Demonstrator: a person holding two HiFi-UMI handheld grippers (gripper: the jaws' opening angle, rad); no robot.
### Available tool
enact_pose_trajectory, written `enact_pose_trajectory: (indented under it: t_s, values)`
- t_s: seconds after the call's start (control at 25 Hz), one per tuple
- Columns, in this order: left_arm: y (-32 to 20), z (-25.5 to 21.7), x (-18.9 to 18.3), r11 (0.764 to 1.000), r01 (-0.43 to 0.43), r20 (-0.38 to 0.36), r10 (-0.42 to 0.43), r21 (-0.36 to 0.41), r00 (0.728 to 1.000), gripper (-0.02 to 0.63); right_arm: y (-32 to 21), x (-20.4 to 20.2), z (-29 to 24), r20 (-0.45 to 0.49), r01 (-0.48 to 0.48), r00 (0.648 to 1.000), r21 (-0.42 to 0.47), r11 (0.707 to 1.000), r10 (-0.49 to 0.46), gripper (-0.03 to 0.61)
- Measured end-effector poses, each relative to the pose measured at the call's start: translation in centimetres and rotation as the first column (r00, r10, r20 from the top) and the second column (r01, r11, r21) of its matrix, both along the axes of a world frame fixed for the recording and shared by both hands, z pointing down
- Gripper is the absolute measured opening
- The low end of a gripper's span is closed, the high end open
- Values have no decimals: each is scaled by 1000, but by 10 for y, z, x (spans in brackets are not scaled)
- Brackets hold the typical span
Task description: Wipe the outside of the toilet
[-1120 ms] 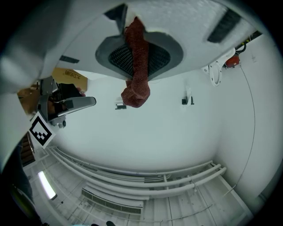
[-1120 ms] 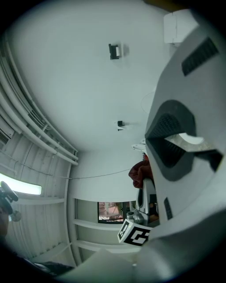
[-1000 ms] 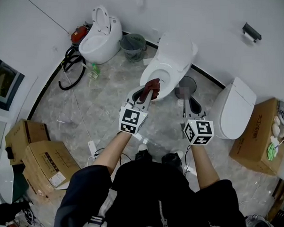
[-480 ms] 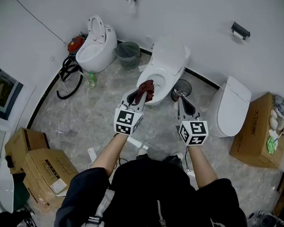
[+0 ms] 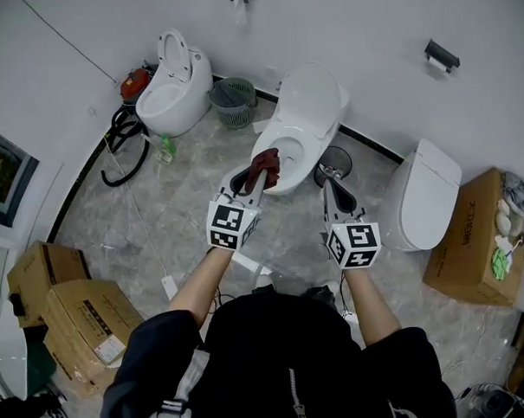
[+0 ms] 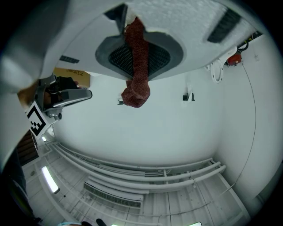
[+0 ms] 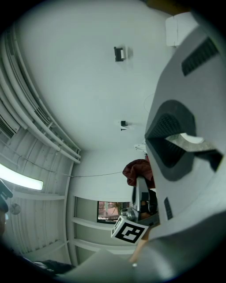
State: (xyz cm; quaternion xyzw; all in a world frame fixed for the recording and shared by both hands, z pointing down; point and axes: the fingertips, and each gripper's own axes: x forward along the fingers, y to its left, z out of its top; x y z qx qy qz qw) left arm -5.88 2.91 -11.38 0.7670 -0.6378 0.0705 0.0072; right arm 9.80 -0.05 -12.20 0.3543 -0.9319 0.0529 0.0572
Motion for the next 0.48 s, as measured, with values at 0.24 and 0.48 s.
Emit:
enact_pose_trajectory:
  t_s: [0.24,0.48]
  values:
    - [-3,9,-3,1000,-18,-3,18,-16,1000,61,-3,-5,5,2,-16,1000,-9,1000,16,2]
    - [-7,12,-6,999,-26,-11,26,-21,1000,61,-5,-8,6,4,-22,1000,-11,1000,22,2]
